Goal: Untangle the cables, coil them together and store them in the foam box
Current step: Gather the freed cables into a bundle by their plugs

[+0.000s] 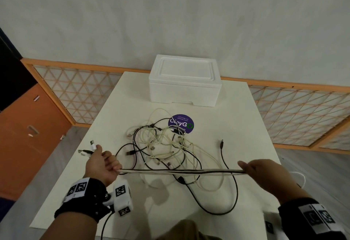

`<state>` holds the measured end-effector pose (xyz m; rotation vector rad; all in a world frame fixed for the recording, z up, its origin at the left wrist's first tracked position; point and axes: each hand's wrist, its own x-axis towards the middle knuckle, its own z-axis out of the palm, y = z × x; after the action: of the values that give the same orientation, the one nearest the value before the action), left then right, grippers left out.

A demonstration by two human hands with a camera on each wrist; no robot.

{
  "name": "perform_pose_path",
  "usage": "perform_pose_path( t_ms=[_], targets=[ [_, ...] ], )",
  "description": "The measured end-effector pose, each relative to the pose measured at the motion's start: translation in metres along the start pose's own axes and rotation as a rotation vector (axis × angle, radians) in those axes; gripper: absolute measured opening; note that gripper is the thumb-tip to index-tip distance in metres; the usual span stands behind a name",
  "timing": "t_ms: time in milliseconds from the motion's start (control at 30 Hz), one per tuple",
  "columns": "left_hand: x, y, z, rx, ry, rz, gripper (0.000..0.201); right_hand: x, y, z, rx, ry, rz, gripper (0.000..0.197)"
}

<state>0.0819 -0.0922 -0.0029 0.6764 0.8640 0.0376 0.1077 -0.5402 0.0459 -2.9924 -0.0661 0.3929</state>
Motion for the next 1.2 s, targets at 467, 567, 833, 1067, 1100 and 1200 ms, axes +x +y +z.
perform_pose_path(
  t_ms=[467,567,833,1067,1100,1200],
  targets=[
    [-0.045,-0.065,0.034,0.253,-0.284,-0.015,0.017,0.004,-0.087,0.007,0.116,-0.075,-0.450,0.015],
    [-0.059,-0.071,0.048,0.336,-0.378,0.034,0.018,0.004,-0.138,-0.010,0.280,0.016,-0.554,0.018],
    [-0.082,-0.082,0.061,0.601,-0.546,0.161,0.012,0.007,-0.196,-0.017,0.517,0.027,-0.789,0.086],
    [-0.094,-0.088,0.060,0.791,-0.509,0.244,0.014,-0.007,-0.207,-0.006,0.500,-0.001,-0.917,0.060],
    [-0.095,-0.089,0.060,0.866,-0.503,0.273,0.015,-0.009,-0.210,-0.006,0.497,0.028,-0.901,0.046],
    [-0.094,-0.093,0.061,0.997,-0.469,0.327,0.023,-0.012,-0.220,-0.009,0.518,0.028,-0.860,0.021]
  ],
)
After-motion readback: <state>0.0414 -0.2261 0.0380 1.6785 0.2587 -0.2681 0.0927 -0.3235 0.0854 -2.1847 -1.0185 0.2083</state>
